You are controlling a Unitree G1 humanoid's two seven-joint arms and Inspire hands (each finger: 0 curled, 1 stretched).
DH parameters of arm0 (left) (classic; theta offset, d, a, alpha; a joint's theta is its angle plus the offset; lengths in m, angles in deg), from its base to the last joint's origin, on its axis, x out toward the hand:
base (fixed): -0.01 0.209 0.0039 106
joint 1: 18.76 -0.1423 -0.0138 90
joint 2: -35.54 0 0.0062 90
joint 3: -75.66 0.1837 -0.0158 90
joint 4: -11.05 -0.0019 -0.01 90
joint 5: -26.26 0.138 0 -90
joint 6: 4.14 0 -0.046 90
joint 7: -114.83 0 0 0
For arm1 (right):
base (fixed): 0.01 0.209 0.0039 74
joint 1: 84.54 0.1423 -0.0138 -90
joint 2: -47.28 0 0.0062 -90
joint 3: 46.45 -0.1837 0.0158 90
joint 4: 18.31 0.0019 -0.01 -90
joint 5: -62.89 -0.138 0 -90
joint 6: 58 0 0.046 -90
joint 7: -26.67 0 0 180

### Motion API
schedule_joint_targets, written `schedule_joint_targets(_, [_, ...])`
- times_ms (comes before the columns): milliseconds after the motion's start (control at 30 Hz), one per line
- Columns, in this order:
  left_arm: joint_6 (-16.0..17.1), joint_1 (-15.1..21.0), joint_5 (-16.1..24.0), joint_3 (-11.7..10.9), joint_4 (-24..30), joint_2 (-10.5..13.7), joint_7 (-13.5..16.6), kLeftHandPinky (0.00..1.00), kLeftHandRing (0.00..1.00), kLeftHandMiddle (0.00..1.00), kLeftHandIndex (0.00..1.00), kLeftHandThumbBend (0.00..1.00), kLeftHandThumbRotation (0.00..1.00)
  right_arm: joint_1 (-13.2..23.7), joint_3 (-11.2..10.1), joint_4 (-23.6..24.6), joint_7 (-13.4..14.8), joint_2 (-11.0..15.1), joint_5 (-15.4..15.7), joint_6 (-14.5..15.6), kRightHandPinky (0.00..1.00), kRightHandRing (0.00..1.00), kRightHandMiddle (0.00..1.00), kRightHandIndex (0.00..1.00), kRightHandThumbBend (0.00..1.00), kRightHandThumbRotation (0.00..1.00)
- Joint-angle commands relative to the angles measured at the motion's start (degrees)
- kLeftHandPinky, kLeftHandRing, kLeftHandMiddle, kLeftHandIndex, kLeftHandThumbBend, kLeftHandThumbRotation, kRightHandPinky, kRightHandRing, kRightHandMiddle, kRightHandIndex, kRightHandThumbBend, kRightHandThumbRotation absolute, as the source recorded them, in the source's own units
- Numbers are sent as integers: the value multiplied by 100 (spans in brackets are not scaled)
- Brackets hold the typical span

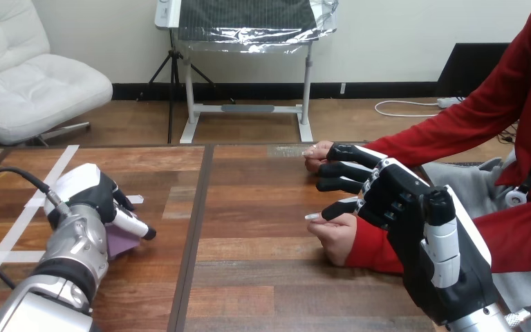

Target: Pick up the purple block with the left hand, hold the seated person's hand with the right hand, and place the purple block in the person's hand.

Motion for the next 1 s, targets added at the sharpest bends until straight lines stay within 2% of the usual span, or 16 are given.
schedule_joint_targets(0, [116,179,-23,-71,220,155,144,36,44,50,49,69,0,337,-30,110,-12,20,-51,-46,57,74,75,78,86,100])
schedule_joint_targets(300, [157,206,-55,-108,260,155,205,37,45,50,49,69,0,332,-36,119,7,40,-30,4,57,74,75,78,87,100])
schedule_joint_targets(600, [396,201,-188,-253,339,172,296,35,43,48,49,71,0,401,-83,44,42,86,60,46,57,74,75,78,86,100])
schedule_joint_targets(800, [482,211,-353,-429,409,149,353,35,42,47,49,72,0,457,-148,-52,96,79,149,0,58,73,75,78,85,100])
schedule_joint_targets(967, [617,188,-606,-690,521,108,409,34,41,47,49,73,0,530,-219,-164,159,34,194,-66,60,73,75,78,82,100])
